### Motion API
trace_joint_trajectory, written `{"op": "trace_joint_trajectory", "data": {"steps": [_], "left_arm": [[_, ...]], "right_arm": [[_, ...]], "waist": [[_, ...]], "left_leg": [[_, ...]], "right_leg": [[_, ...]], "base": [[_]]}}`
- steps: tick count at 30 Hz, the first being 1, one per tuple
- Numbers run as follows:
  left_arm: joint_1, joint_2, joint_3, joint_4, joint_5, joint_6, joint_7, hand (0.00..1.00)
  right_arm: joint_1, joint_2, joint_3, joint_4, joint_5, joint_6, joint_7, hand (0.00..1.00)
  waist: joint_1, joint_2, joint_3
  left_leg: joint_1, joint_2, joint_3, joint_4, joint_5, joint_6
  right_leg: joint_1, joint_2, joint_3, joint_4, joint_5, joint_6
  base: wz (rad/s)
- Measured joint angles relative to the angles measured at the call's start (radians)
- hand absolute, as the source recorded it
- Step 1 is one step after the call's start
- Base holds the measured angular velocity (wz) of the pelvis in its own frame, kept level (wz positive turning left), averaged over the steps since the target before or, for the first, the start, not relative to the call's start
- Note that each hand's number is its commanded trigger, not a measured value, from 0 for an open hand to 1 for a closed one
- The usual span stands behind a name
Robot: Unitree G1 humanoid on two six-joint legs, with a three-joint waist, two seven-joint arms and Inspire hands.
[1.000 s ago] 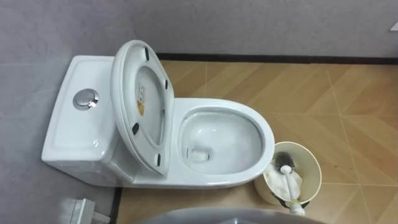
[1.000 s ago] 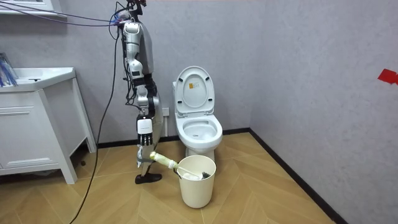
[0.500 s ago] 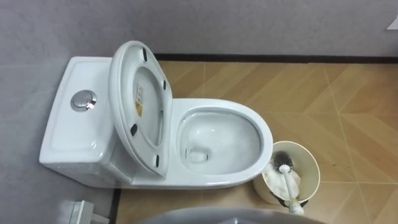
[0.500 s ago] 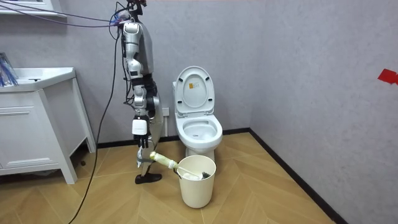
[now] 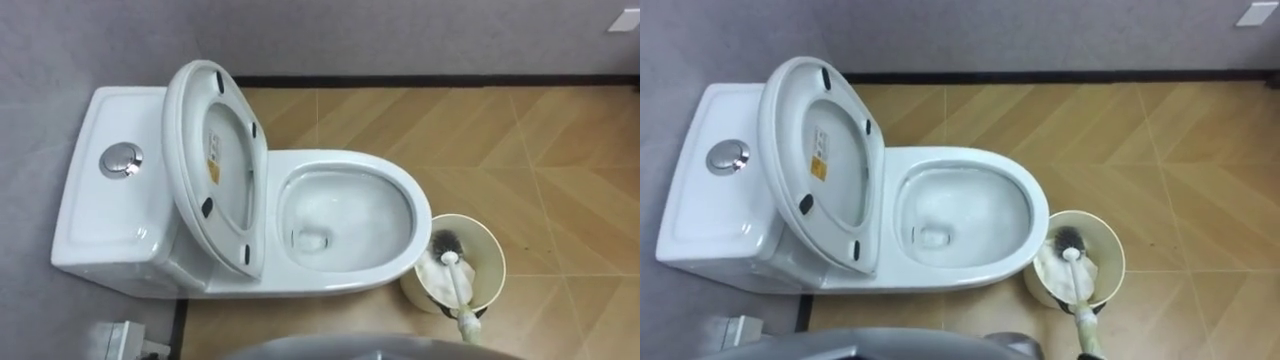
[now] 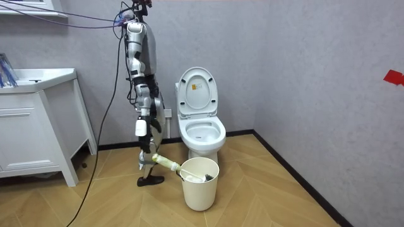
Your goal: Brush toilet
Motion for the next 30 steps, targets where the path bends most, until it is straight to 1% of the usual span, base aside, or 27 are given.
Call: {"op": "trace_joint_trajectory", "data": {"steps": [2, 3, 4, 5, 6, 8, 10, 11, 13, 14, 15, 16, 18, 19, 21, 22, 26, 28, 29, 30], "left_arm": [[-0.012, 0.006, -0.011, -0.003, 0.0, -0.008, 0.0, 0.0], [-0.017, 0.008, -0.011, -0.011, 0.0, -0.015, 0.0, 0.0], [-0.024, 0.008, -0.011, -0.012, 0.0, -0.025, 0.001, 0.0], [-0.027, 0.008, -0.011, -0.012, 0.0, -0.031, 0.002, 0.0], [-0.033, 0.007, -0.01, -0.012, 0.0, -0.043, 0.011, 0.0], [-0.043, 0.008, -0.009, -0.011, -0.001, -0.056, 0.028, 0.0], [-0.052, 0.008, -0.012, -0.009, -0.02, -0.081, 0.044, 0.0], [-0.063, 0.008, -0.021, -0.009, -0.024, -0.086, 0.045, 0.0], [-0.105, 0.009, -0.042, -0.008, -0.04, -0.097, 0.055, 0.0], [-0.114, 0.01, -0.048, -0.008, -0.04, -0.099, 0.059, 0.0], [-0.143, 0.011, -0.066, -0.007, -0.042, -0.109, 0.063, 0.0], [-0.173, 0.013, -0.086, -0.007, -0.051, -0.124, 0.068, 0.0], [-0.212, 0.014, -0.106, -0.007, -0.082, -0.145, 0.083, 0.0], [-0.236, 0.016, -0.12, -0.004, -0.11, -0.153, 0.092, 0.0], [-0.269, 0.014, -0.135, 0.0, -0.142, -0.157, 0.106, 0.0], [-0.286, 0.014, -0.144, 0.002, -0.16, -0.159, 0.11, 0.0], [-0.336, 0.017, -0.193, 0.001, -0.217, -0.168, 0.136, 0.0], [-0.355, 0.016, -0.227, 0.001, -0.237, -0.17, 0.151, 0.0], [-0.36, 0.015, -0.232, 0.0, -0.237, -0.171, 0.151, 0.0], [-0.374, 0.015, -0.251, -0.002, -0.238, -0.173, 0.163, 0.0]], "right_arm": [[-0.031, -0.011, 0.0, -0.024, -0.004, -0.015, -0.018, 0.0], [-0.051, -0.014, 0.0, -0.039, -0.008, -0.029, -0.03, 0.0], [-0.069, -0.019, 0.003, -0.041, -0.008, -0.043, -0.041, 0.0], [-0.08, -0.022, 0.009, -0.043, -0.009, -0.048, -0.046, 0.0], [-0.095, -0.026, 0.027, -0.045, -0.015, -0.063, -0.052, 0.0], [-0.121, -0.027, 0.044, -0.046, -0.039, -0.072, -0.059, 0.0], [-0.143, -0.032, 0.08, -0.042, -0.069, -0.088, -0.06, 0.0], [-0.148, -0.035, 0.096, -0.041, -0.079, -0.091, -0.061, 0.0], [-0.186, -0.046, 0.156, -0.023, -0.088, -0.103, -0.06, 0.0], [-0.196, -0.046, 0.166, -0.018, -0.094, -0.104, -0.06, 0.0], [-0.217, -0.047, 0.196, -0.001, -0.12, -0.112, -0.06, 0.0], [-0.23, -0.048, 0.216, 0.004, -0.128, -0.116, -0.059, 0.0], [-0.252, -0.049, 0.24, 0.014, -0.131, -0.122, -0.058, 0.0], [-0.278, -0.05, 0.255, 0.022, -0.132, -0.123, -0.058, 0.0], [-0.325, -0.051, 0.255, 0.063, -0.145, -0.129, -0.056, 0.0], [-0.342, -0.051, 0.256, 0.086, -0.154, -0.135, -0.056, 0.0], [-0.373, -0.058, 0.274, 0.114, -0.153, -0.136, -0.056, 0.0], [-0.381, -0.062, 0.278, 0.131, -0.151, -0.134, -0.056, 0.0], [-0.381, -0.066, 0.288, 0.132, -0.147, -0.132, -0.057, 0.0], [-0.382, -0.078, 0.315, 0.132, -0.134, -0.13, -0.056, 0.0]], "waist": [[0.0, 0.0, -0.0013], [0.001, 0.0, -0.0041], [0.003, -0.006, -0.0007], [0.005, 0.0, -0.0033], [0.011, 0.001, -0.0048], [0.025, -0.001, -0.0036], [0.03, -0.003, -0.0002], [0.03, 0.0, 0.0005], [0.041, 0.005, 0.0079], [0.044, 0.006, 0.0092], [0.048, 0.01, 0.0139], [0.053, 0.013, 0.0158], [0.064, 0.013, 0.0166], [0.065, 0.014, 0.0178], [0.065, 0.016, 0.0193], [0.064, 0.019, 0.0213], [0.072, 0.022, 0.0251], [0.077, 0.018, 0.0285], [0.078, 0.019, 0.0297], [0.079, 0.019, 0.0313]], "left_leg": [[-0.031, 0.0, -0.002, 0.006, 0.0, 0.0], [-0.056, 0.0, -0.002, 0.02, 0.0, 0.0], [-0.082, 0.001, -0.004, 0.031, 0.0, 0.0], [-0.092, 0.001, -0.005, 0.037, 0.0, 0.0], [-0.111, 0.003, -0.005, 0.041, 0.0, 0.0], [-0.136, 0.005, -0.007, 0.047, 0.0, 0.0], [-0.179, 0.005, -0.014, 0.076, -0.003, 0.006], [-0.198, 0.006, -0.019, 0.091, -0.007, 0.011], [-0.277, 0.007, -0.03, 0.147, -0.01, 0.017], [-0.295, 0.007, -0.031, 0.157, -0.011, 0.017], [-0.33, 0.007, -0.039, 0.182, -0.012, 0.019], [-0.365, 0.005, -0.053, 0.199, -0.012, 0.019], [-0.416, 0.006, -0.056, 0.214, -0.012, 0.019], [-0.45, 0.007, -0.058, 0.223, -0.012, 0.02], [-0.499, 0.007, -0.063, 0.249, -0.01, 0.022], [-0.525, 0.007, -0.071, 0.265, -0.01, 0.024], [-0.617, 0.004, -0.082, 0.313, -0.013, 0.04], [-0.661, -0.007, -0.083, 0.32, -0.004, 0.048], [-0.674, -0.01, -0.084, 0.325, -0.002, 0.05], [-0.704, -0.014, -0.085, 0.337, 0.001, 0.054]], "right_leg": [[-0.026, 0.0, -0.005, 0.004, 0.003, 0.001], [-0.048, -0.001, -0.005, 0.016, 0.005, 0.002], [-0.068, -0.001, -0.006, 0.017, 0.011, 0.002], [-0.077, 0.0, -0.007, 0.018, 0.013, 0.002], [-0.099, 0.0, -0.007, 0.03, 0.014, 0.001], [-0.128, 0.003, -0.008, 0.046, 0.015, 0.001], [-0.158, -0.001, -0.018, 0.052, 0.015, 0.0], [-0.171, -0.002, -0.024, 0.058, 0.015, 0.0], [-0.231, -0.005, -0.031, 0.095, 0.016, 0.001], [-0.246, -0.005, -0.033, 0.103, 0.016, 0.001], [-0.274, -0.007, -0.044, 0.12, 0.016, 0.001], [-0.305, -0.01, -0.057, 0.139, 0.016, 0.001], [-0.359, -0.011, -0.069, 0.164, 0.015, 0.001], [-0.396, -0.014, -0.081, 0.183, 0.015, 0.001], [-0.442, -0.019, -0.096, 0.209, 0.015, 0.001], [-0.463, -0.021, -0.108, 0.219, 0.015, 0.001], [-0.558, -0.028, -0.112, 0.274, 0.01, 0.001], [-0.611, -0.046, -0.117, 0.317, 0.003, 0.003], [-0.626, -0.05, -0.118, 0.327, 0.002, 0.003], [-0.659, -0.059, -0.119, 0.348, 0.0, 0.004]], "base": [[0.1], [0.03], [0.0], [0.0], [0.0], [0.0], [0.08], [0.16], [0.12], [0.12], [0.23], [0.26], [0.14], [0.08], [0.1], [0.15], [0.06], [0.09], [0.07], [0.07]]}}
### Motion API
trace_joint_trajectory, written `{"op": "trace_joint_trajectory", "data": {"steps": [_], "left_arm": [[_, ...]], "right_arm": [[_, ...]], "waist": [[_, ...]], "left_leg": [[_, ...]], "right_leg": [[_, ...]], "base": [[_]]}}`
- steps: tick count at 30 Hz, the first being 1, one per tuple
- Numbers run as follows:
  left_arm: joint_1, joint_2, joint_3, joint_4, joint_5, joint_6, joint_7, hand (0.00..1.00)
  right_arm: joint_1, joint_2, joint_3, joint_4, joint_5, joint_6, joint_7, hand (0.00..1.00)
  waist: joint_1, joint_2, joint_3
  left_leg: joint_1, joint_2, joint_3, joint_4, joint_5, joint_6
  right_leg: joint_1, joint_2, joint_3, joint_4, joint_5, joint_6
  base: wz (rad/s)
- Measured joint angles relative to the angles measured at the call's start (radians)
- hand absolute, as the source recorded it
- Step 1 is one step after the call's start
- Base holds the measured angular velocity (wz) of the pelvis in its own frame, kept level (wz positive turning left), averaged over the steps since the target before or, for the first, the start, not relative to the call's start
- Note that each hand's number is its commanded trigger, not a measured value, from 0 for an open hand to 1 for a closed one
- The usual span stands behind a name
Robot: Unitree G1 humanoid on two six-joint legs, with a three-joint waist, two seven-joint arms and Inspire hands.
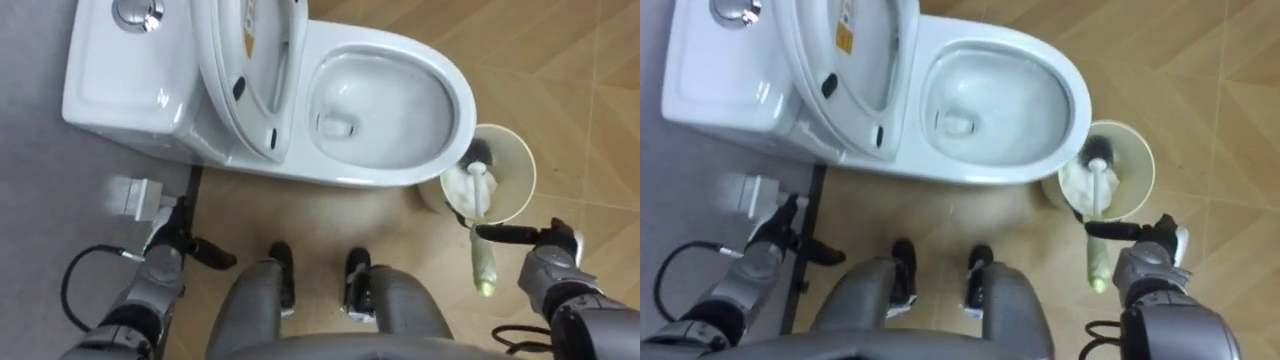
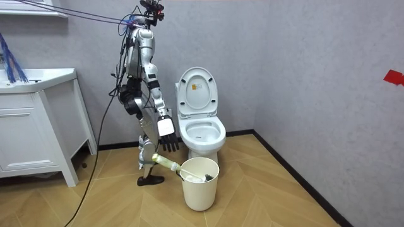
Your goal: Brush toilet
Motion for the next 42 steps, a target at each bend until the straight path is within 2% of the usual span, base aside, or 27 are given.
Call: {"op": "trace_joint_trajectory", "data": {"steps": [2, 4, 7, 10, 17, 24, 27, 32, 36, 42], "left_arm": [[-0.023, -0.001, -0.016, -0.016, 0.001, -0.002, 0.027, 0.0], [-0.053, 0.0, -0.022, -0.037, 0.0, -0.009, 0.056, 0.0], [-0.087, 0.002, -0.046, -0.066, -0.024, -0.013, 0.073, 0.0], [-0.105, 0.006, -0.073, -0.095, -0.078, -0.018, 0.079, 0.0], [-0.123, 0.021, -0.116, -0.15, -0.115, -0.03, 0.105, 0.0], [-0.151, 0.027, -0.171, -0.214, -0.123, -0.042, 0.111, 0.0], [-0.156, 0.027, -0.172, -0.24, -0.136, -0.047, 0.111, 0.0], [-0.157, 0.027, -0.173, -0.255, -0.151, -0.055, 0.111, 0.0], [-0.161, 0.032, -0.173, -0.282, -0.153, -0.057, 0.111, 0.0], [-0.169, 0.032, -0.192, -0.283, -0.153, -0.057, 0.112, 0.0]], "right_arm": [[-0.011, -0.017, 0.02, 0.011, 0.018, 0.0, 0.0, 0.0], [-0.031, -0.037, 0.05, 0.026, 0.023, 0.001, 0.0, 0.0], [-0.062, -0.064, 0.076, 0.028, 0.034, 0.0, 0.009, 0.0], [-0.073, -0.07, 0.091, 0.027, 0.034, -0.003, 0.021, 0.0], [-0.073, -0.082, 0.115, 0.03, 0.036, 0.01, 0.052, 0.0], [-0.11, -0.094, 0.152, 0.035, 0.077, 0.005, 0.076, 0.0], [-0.133, -0.095, 0.152, 0.035, 0.091, 0.001, 0.081, 0.0], [-0.148, -0.117, 0.15, 0.035, 0.092, -0.015, 0.085, 0.0], [-0.161, -0.136, 0.151, 0.035, 0.098, -0.015, 0.085, 0.0], [-0.177, -0.137, 0.152, 0.035, 0.104, -0.013, 0.086, 0.0]], "waist": [[0.007, 0.001, 0.002], [0.011, -0.001, 0.0099], [0.015, -0.002, 0.0156], [0.016, -0.002, 0.017], [0.022, -0.001, 0.0171], [0.034, 0.017, 0.0279], [0.034, 0.019, 0.028], [0.032, 0.019, 0.028], [0.036, 0.02, 0.0279], [0.04, 0.02, 0.0277]], "left_leg": [[-0.053, -0.003, -0.001, 0.033, 0.003, 0.004], [-0.121, -0.003, -0.001, 0.077, 0.0, 0.009], [-0.199, -0.003, -0.003, 0.12, -0.004, 0.014], [-0.243, -0.004, -0.005, 0.138, -0.004, 0.016], [-0.331, -0.006, 0.007, 0.179, -0.006, 0.018], [-0.435, -0.005, 0.007, 0.264, -0.028, 0.016], [-0.471, -0.005, 0.012, 0.284, -0.028, 0.016], [-0.497, -0.018, 0.02, 0.296, -0.028, 0.016], [-0.532, -0.01, 0.019, 0.327, -0.031, 0.02], [-0.562, -0.012, 0.029, 0.356, -0.041, 0.025]], "right_leg": [[-0.055, -0.005, -0.001, 0.03, -0.001, 0.001], [-0.12, -0.013, -0.002, 0.078, -0.008, 0.0], [-0.2, -0.022, 0.0, 0.126, -0.014, 0.001], [-0.242, -0.024, 0.0, 0.148, -0.014, 0.002], [-0.343, -0.032, 0.013, 0.2, -0.019, 0.0], [-0.448, -0.039, 0.013, 0.298, -0.049, -0.011], [-0.491, -0.042, 0.018, 0.327, -0.052, -0.015], [-0.526, -0.072, 0.012, 0.362, -0.062, -0.021], [-0.559, -0.077, 0.008, 0.384, -0.065, -0.021], [-0.594, -0.091, 0.007, 0.421, -0.075, -0.021]], "base": [[0.06], [0.06], [0.02], [0.0], [-0.02], [0.03], [0.0], [0.05], [0.01], [0.0]]}}
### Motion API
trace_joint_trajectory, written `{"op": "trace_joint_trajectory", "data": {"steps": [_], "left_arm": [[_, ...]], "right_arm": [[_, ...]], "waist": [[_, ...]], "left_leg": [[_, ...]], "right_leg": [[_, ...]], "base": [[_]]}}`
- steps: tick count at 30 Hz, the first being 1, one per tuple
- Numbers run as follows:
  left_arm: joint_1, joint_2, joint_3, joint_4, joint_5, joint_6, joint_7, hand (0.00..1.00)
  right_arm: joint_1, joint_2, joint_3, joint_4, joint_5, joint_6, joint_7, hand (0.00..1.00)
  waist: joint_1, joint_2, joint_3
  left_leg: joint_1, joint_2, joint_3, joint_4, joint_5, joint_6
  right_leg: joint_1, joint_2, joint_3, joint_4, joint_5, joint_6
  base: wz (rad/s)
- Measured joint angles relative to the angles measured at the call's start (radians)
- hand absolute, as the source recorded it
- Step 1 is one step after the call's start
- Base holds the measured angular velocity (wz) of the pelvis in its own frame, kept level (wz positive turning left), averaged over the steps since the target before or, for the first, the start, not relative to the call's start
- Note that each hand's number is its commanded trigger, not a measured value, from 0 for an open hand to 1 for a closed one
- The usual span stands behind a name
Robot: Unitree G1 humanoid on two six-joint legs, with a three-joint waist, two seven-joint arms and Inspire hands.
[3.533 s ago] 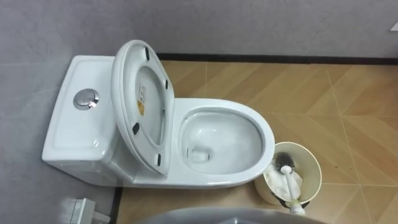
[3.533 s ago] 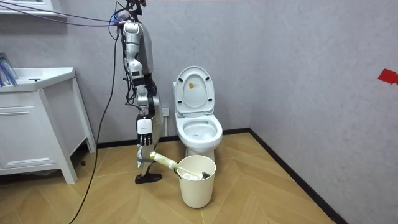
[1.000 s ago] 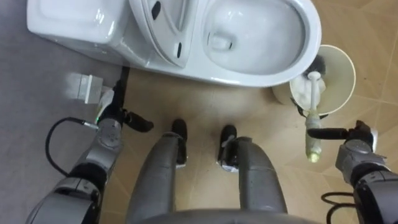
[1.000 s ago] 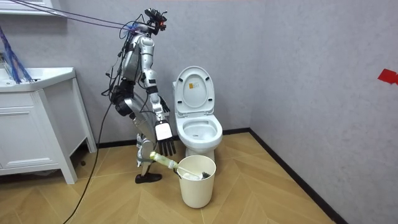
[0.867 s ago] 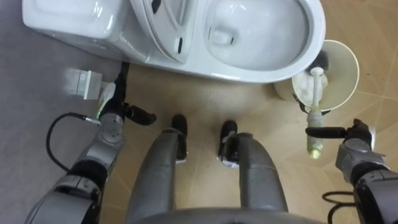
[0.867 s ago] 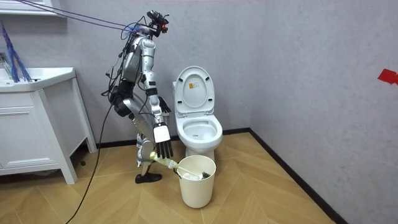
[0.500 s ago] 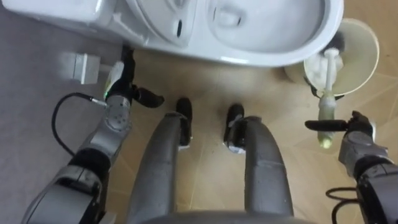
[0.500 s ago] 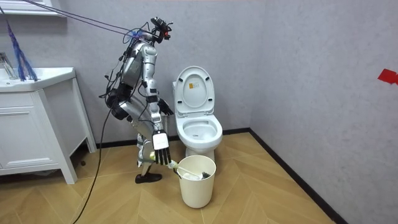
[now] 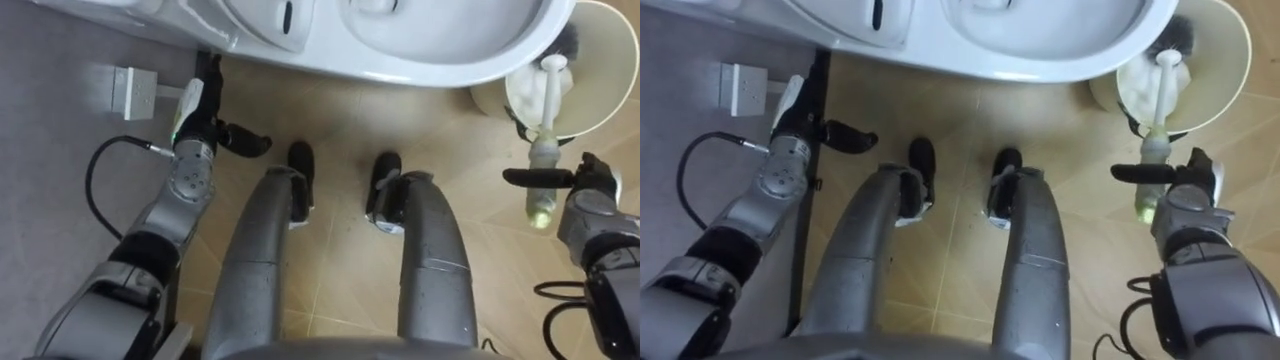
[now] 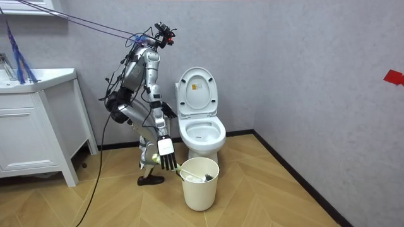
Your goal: Brush toilet
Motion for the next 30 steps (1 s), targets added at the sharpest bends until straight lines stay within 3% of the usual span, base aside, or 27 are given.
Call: {"op": "trace_joint_trajectory", "data": {"steps": [3, 9, 17, 18, 19, 20, 30], "left_arm": [[0.001, 0.002, -0.001, -0.011, 0.0, 0.002, 0.0, 0.0], [0.005, 0.036, -0.02, -0.04, 0.0, 0.002, 0.003, 0.0], [0.013, 0.038, -0.042, -0.059, -0.039, 0.002, 0.008, 0.0], [0.013, 0.038, -0.041, -0.059, -0.041, 0.002, 0.009, 0.0], [0.013, 0.038, -0.041, -0.059, -0.042, 0.002, 0.009, 0.0], [0.009, 0.038, -0.041, -0.059, -0.042, 0.002, 0.008, 0.0], [-0.006, 0.037, -0.057, -0.056, -0.043, 0.01, -0.029, 0.0]], "right_arm": [[-0.011, -0.002, 0.0, 0.0, 0.008, 0.0, 0.0, 0.0], [-0.016, -0.005, 0.004, 0.001, 0.079, 0.0, 0.003, 0.0], [-0.016, -0.027, 0.091, 0.017, 0.155, 0.0, 0.06, 0.0], [-0.015, -0.028, 0.098, 0.021, 0.155, 0.0, 0.071, 0.34], [-0.015, -0.028, 0.105, 0.022, 0.157, 0.001, 0.081, 0.76], [-0.015, -0.028, 0.111, 0.023, 0.16, 0.0, 0.087, 1.0], [-0.014, -0.029, 0.156, 0.03, 0.241, 0.04, 0.237, 1.0]], "waist": [[-0.002, 0.0, 0.0], [0.0, 0.0, 0.0002], [0.003, 0.005, 0.0021], [0.004, 0.005, 0.0021], [0.007, 0.005, 0.0019], [0.009, 0.005, 0.0018], [0.024, 0.006, 0.0021]], "left_leg": [[-0.019, -0.002, 0.0, 0.024, -0.005, 0.002], [-0.069, -0.007, 0.001, 0.074, -0.013, 0.004], [-0.089, -0.007, 0.002, 0.075, -0.013, 0.004], [-0.09, -0.007, 0.002, 0.075, -0.013, 0.004], [-0.091, -0.007, 0.001, 0.075, -0.014, 0.003], [-0.092, -0.008, 0.001, 0.076, -0.015, 0.002], [-0.093, -0.009, 0.0, 0.077, -0.018, 0.002]], "right_leg": [[-0.019, -0.009, 0.002, 0.029, -0.009, -0.001], [-0.07, -0.016, 0.003, 0.087, -0.026, -0.005], [-0.089, -0.015, 0.006, 0.088, -0.025, -0.006], [-0.09, -0.014, 0.006, 0.088, -0.025, -0.006], [-0.091, -0.014, 0.005, 0.088, -0.025, -0.006], [-0.091, -0.013, 0.005, 0.087, -0.025, -0.006], [-0.092, -0.017, 0.003, 0.086, -0.026, -0.005]], "base": [[0.06], [0.05], [0.0], [0.0], [0.0], [-0.04], [0.0]]}}
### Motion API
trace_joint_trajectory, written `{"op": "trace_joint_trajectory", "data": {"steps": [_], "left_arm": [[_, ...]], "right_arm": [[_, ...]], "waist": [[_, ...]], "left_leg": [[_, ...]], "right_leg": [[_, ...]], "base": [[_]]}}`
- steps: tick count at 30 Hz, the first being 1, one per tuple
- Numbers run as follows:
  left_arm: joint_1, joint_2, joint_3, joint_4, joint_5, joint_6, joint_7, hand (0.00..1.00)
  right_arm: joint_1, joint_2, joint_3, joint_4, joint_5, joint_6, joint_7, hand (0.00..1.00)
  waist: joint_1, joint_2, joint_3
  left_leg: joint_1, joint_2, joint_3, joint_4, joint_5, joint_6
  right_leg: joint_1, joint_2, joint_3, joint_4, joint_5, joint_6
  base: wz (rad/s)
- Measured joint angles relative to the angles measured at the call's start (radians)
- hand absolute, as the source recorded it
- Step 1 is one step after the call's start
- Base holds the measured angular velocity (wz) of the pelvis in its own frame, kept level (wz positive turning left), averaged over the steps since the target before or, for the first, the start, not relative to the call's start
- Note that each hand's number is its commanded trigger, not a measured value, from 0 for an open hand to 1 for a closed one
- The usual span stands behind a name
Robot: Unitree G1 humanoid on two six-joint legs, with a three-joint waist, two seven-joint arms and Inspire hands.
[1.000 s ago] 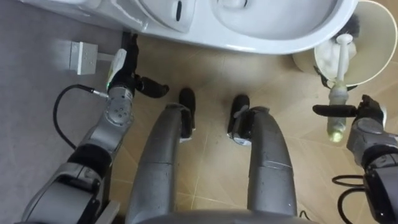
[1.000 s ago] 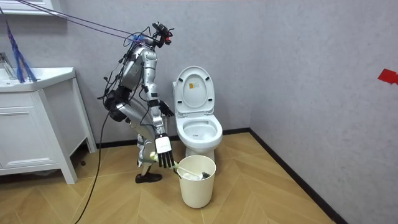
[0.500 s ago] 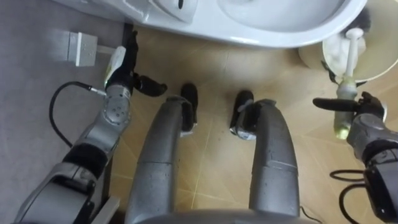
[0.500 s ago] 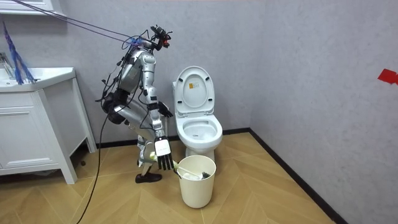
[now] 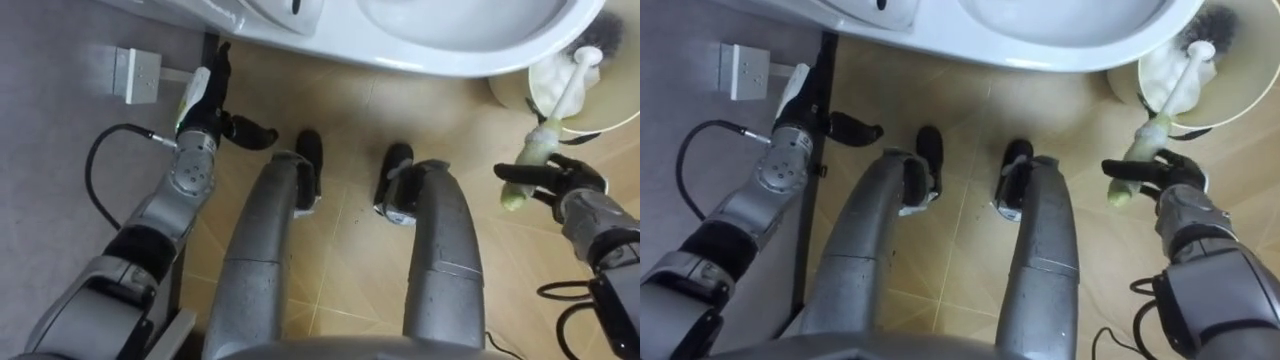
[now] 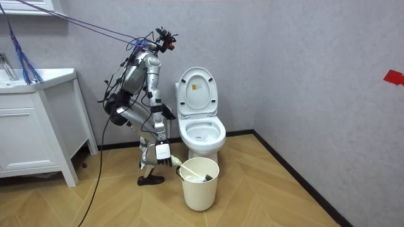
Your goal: Brush toilet
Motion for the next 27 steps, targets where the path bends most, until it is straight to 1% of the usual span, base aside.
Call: {"op": "trace_joint_trajectory", "data": {"steps": [4, 7, 10, 14, 15, 16, 18, 20, 22, 23, 25, 26, 27], "left_arm": [[0.003, 0.0, -0.001, 0.0, 0.0, 0.003, -0.001, 0.0], [0.003, 0.0, 0.0, 0.0, 0.0, 0.003, -0.001, 0.0], [0.009, -0.001, -0.002, -0.002, 0.0, 0.003, -0.001, 0.0], [0.022, -0.001, -0.001, -0.005, 0.001, 0.003, -0.02, 0.0], [0.025, -0.001, -0.001, -0.008, 0.001, 0.003, -0.021, 0.0], [0.03, -0.001, -0.001, -0.008, 0.0, 0.003, -0.021, 0.0], [0.035, -0.003, -0.001, -0.009, 0.001, 0.003, -0.021, 0.0], [0.058, -0.004, 0.001, -0.022, 0.009, 0.004, -0.021, 0.0], [0.096, -0.008, 0.012, -0.052, 0.013, 0.003, -0.022, 0.0], [0.103, -0.008, 0.012, -0.052, 0.013, 0.003, -0.022, 0.0], [0.126, -0.007, 0.017, -0.049, 0.013, 0.003, -0.021, 0.0], [0.13, -0.007, 0.019, -0.049, 0.013, 0.003, -0.021, 0.0], [0.138, -0.007, 0.02, -0.046, 0.013, 0.003, -0.02, 0.0]], "right_arm": [[0.002, 0.0, 0.003, 0.002, 0.024, 0.006, 0.015, 1.0], [0.004, 0.0, 0.002, 0.001, 0.024, 0.023, 0.028, 1.0], [0.004, 0.0, 0.001, 0.003, 0.025, 0.024, 0.031, 1.0], [0.015, 0.0, 0.001, 0.039, 0.025, 0.025, 0.035, 1.0], [0.024, 0.0, 0.001, 0.038, 0.026, 0.025, 0.038, 1.0], [0.032, 0.0, 0.002, 0.038, 0.03, 0.026, 0.044, 1.0], [0.047, 0.006, 0.002, 0.039, 0.038, 0.029, 0.05, 1.0], [0.063, 0.009, 0.001, 0.039, 0.061, 0.037, 0.06, 1.0], [0.084, 0.012, -0.007, 0.042, 0.068, 0.038, 0.07, 1.0], [0.09, 0.014, -0.007, 0.043, 0.069, 0.039, 0.069, 1.0], [0.109, 0.024, -0.008, 0.043, 0.073, 0.046, 0.07, 1.0], [0.112, 0.028, -0.009, 0.045, 0.074, 0.046, 0.07, 1.0], [0.111, 0.039, -0.012, 0.056, 0.083, 0.047, 0.071, 1.0]], "waist": [[0.0, 0.0, -0.0001], [0.0, 0.001, -0.0004], [0.0, 0.001, -0.0006], [-0.005, 0.002, -0.0012], [-0.006, 0.002, -0.0011], [-0.005, 0.001, -0.0013], [-0.004, 0.001, -0.0012], [-0.005, 0.0, -0.0015], [-0.006, -0.001, -0.0015], [-0.006, -0.001, -0.0016], [-0.014, -0.005, -0.0022], [-0.019, -0.006, -0.0022], [-0.03, -0.007, -0.0023]], "left_leg": [[0.0, -0.001, 0.0, 0.0, 0.0, 0.0], [0.0, -0.001, 0.0, 0.0, 0.0, 0.0], [0.006, -0.001, -0.001, 0.0, 0.0, 0.0], [0.034, -0.008, -0.005, -0.002, -0.001, 0.0], [0.046, -0.008, -0.008, -0.003, -0.001, 0.0], [0.062, -0.003, -0.013, -0.006, -0.002, -0.001], [0.097, 0.001, -0.012, -0.017, -0.003, -0.001], [0.136, 0.001, -0.012, -0.037, -0.002, -0.002], [0.198, 0.002, -0.013, -0.078, 0.001, -0.003], [0.215, 0.003, -0.013, -0.088, 0.003, -0.003], [0.276, 0.004, -0.015, -0.133, 0.011, -0.003], [0.289, 0.003, -0.016, -0.146, 0.015, -0.003], [0.315, 0.002, -0.024, -0.171, 0.023, -0.003]], "right_leg": [[0.0, -0.001, 0.0, 0.0, 0.0, 0.0], [0.001, 0.0, -0.002, 0.002, -0.001, 0.001], [0.008, 0.001, -0.005, 0.001, -0.002, 0.0], [0.042, 0.0, -0.014, -0.004, -0.007, 0.001], [0.056, 0.0, -0.015, -0.006, -0.008, 0.002], [0.073, 0.001, -0.015, -0.011, -0.009, 0.002], [0.112, 0.004, -0.021, -0.029, -0.008, 0.002], [0.155, 0.011, -0.028, -0.055, -0.004, 0.005], [0.216, 0.018, -0.029, -0.101, 0.008, 0.008], [0.233, 0.019, -0.03, -0.113, 0.011, 0.01], [0.298, 0.02, -0.039, -0.164, 0.022, 0.013], [0.312, 0.019, -0.042, -0.175, 0.024, 0.014], [0.343, 0.018, -0.05, -0.2, 0.03, 0.017]], "base": [[0.0], [0.0], [0.0], [0.05], [0.03], [0.0], [-0.06], [-0.08], [-0.09], [-0.07], [-0.02], [0.1], [0.14]]}}
